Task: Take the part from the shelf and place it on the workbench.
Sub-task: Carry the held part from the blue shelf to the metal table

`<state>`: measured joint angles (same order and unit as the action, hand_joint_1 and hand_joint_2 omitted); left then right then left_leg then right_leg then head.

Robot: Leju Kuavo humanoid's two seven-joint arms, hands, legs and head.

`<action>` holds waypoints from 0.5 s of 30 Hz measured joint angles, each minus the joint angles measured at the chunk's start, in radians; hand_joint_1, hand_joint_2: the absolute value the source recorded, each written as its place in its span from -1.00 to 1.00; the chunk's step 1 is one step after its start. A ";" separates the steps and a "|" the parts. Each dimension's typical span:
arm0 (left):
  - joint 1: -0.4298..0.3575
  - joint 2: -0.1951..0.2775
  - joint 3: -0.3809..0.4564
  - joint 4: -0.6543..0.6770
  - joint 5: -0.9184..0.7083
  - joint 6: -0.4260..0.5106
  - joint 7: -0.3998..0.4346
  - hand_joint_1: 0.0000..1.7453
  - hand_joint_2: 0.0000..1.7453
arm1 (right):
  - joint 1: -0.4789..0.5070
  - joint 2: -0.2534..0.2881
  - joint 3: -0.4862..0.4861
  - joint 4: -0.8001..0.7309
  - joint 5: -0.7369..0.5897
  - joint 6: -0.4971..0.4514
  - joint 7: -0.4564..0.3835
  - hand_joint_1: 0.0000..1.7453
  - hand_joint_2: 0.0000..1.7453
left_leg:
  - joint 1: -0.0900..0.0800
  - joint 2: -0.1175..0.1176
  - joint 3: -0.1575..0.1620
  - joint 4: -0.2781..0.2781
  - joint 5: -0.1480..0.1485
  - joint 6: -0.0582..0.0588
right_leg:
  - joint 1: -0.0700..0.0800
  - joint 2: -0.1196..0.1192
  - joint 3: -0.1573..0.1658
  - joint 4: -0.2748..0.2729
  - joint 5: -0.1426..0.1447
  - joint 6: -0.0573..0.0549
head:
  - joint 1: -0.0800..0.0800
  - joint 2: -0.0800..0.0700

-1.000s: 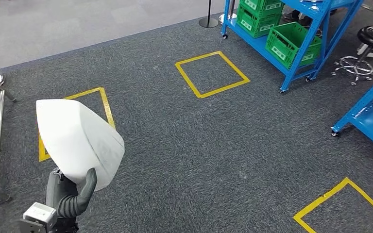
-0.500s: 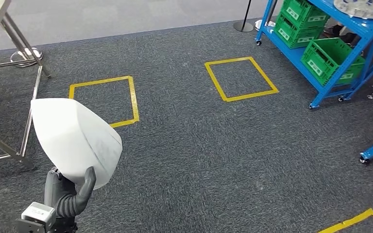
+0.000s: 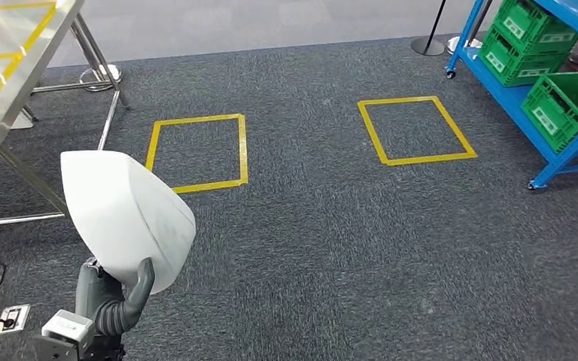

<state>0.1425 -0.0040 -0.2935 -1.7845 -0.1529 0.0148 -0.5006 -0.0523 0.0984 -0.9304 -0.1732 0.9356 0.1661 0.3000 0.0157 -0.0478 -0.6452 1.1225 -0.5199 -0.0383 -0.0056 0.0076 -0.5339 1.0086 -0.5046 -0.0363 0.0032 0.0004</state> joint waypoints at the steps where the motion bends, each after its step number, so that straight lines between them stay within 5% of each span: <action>1: -0.002 0.000 0.000 0.001 -0.005 0.000 0.000 1.00 1.00 | 0.002 0.000 0.000 0.000 0.001 0.000 -0.002 -1.00 -1.00 | -0.001 0.020 -0.031 0.066 -0.034 -0.003 | 0.001 -0.012 0.000 -0.001 0.000 -0.004 | -0.002 0.000; 2: -0.002 0.000 0.000 0.002 -0.012 0.000 0.001 1.00 1.00 | 0.003 0.000 0.000 0.000 0.003 0.001 -0.004 -1.00 -1.00 | 0.000 0.030 -0.059 0.128 -0.058 -0.006 | 0.002 -0.025 0.000 0.000 -0.001 -0.005 | -0.003 0.000; 4: -0.001 0.000 0.000 0.004 -0.025 0.004 0.000 1.00 1.00 | 0.005 -0.001 0.000 0.000 0.009 0.003 -0.004 -1.00 -1.00 | 0.002 0.039 -0.078 0.173 -0.060 -0.011 | 0.003 -0.050 0.001 0.000 -0.003 -0.005 | -0.003 0.000; 7: -0.001 0.001 0.000 0.003 -0.038 0.015 -0.004 1.00 1.00 | 0.006 -0.004 0.000 0.000 0.018 0.009 -0.010 -1.00 -1.00 | 0.003 0.080 0.016 0.003 0.022 -0.010 | 0.004 -0.079 0.006 0.005 -0.012 0.006 | -0.003 0.000; 9: 0.001 0.001 0.000 -0.002 -0.044 0.024 -0.007 1.00 1.00 | 0.005 -0.009 0.000 0.000 0.022 0.016 -0.017 -1.00 -1.00 | 0.000 0.107 0.063 -0.083 0.045 0.002 | 0.009 -0.093 0.010 0.011 -0.020 0.017 | 0.000 0.000; 12: 0.010 0.004 0.002 -0.016 -0.054 0.036 -0.011 1.00 1.00 | 0.002 -0.019 0.001 0.000 0.027 0.020 -0.024 -1.00 -1.00 | -0.003 0.087 0.064 -0.092 0.045 0.024 | 0.008 -0.110 0.016 0.012 -0.027 0.035 | 0.003 0.000; 15: 0.016 0.006 0.002 -0.030 -0.060 0.044 -0.014 1.00 1.00 | 0.002 -0.024 0.000 0.000 0.025 0.020 -0.025 -1.00 -1.00 | 0.001 0.058 0.063 -0.097 0.052 0.040 | 0.000 -0.055 -0.020 0.101 -0.084 0.051 | 0.006 0.000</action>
<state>0.1583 0.0015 -0.2912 -1.8148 -0.2125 0.0586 -0.5145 -0.0503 0.0743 -0.9299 -0.1733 0.9603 0.1859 0.2746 0.0167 0.0099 -0.5825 1.0258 -0.4683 0.0021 -0.0053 -0.0471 -0.5536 1.1093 -0.5882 0.0150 0.0094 0.0004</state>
